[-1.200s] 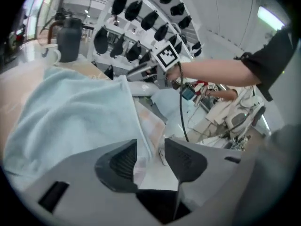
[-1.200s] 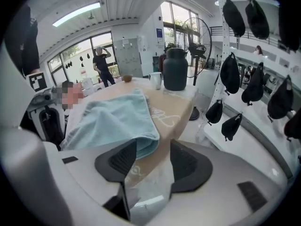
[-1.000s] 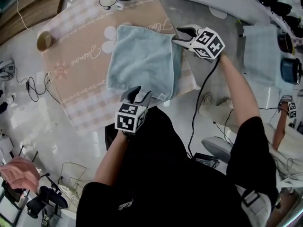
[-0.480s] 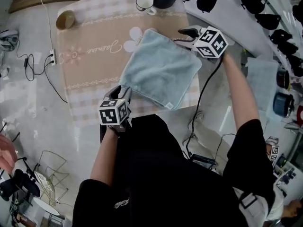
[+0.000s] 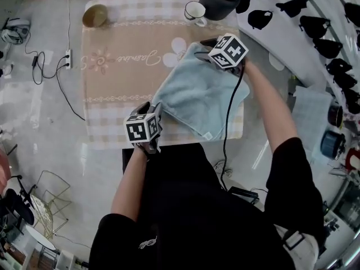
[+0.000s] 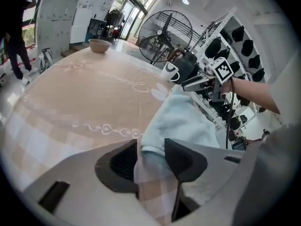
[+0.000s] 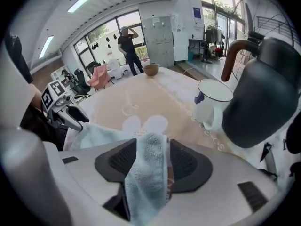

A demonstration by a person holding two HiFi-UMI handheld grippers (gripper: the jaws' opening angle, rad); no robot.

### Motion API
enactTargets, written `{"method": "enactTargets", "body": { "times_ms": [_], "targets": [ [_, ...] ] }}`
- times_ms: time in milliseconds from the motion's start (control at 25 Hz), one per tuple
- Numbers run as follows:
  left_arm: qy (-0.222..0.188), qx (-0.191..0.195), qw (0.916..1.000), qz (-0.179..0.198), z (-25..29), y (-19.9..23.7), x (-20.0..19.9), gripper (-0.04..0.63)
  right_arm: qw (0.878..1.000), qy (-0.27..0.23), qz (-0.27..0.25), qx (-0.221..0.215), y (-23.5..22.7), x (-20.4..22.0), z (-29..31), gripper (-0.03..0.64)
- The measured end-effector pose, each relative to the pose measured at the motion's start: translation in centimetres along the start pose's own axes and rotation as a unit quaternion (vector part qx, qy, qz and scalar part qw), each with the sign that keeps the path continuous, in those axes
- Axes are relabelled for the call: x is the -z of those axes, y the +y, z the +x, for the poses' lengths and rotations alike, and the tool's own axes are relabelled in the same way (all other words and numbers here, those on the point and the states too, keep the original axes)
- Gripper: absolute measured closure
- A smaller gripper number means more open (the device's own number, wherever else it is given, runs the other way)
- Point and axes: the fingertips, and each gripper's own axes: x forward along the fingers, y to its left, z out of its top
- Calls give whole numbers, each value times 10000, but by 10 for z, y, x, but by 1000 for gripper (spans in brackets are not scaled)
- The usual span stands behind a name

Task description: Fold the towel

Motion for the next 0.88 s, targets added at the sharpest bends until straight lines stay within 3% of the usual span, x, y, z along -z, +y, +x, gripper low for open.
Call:
{"method": "enactTargets", "body": {
  "times_ms": [160,200,240,320,520,880],
  "targets": [
    [161,-42,9993,331,8,7,1,456,9988,288,405,-8,-16,2,23,416],
    [165,-16,9991,382,9,8,1,469,9978,398,528,-73,-17,2,27,439],
    [149,24,9991,394,8,11,0,515,9967,501,625,-163,-16,1,31,519],
    [93,124,9993,341,3,16,1,552,9956,574,683,-270,-8,-6,36,561],
    [-15,123,9994,328,-20,36,-12,560,9989,337,312,-9,-2,-42,37,574],
    [-533,-264,9977,338,-73,126,-68,560,9991,-334,-23,267,3,-140,55,574]
  ]
}}
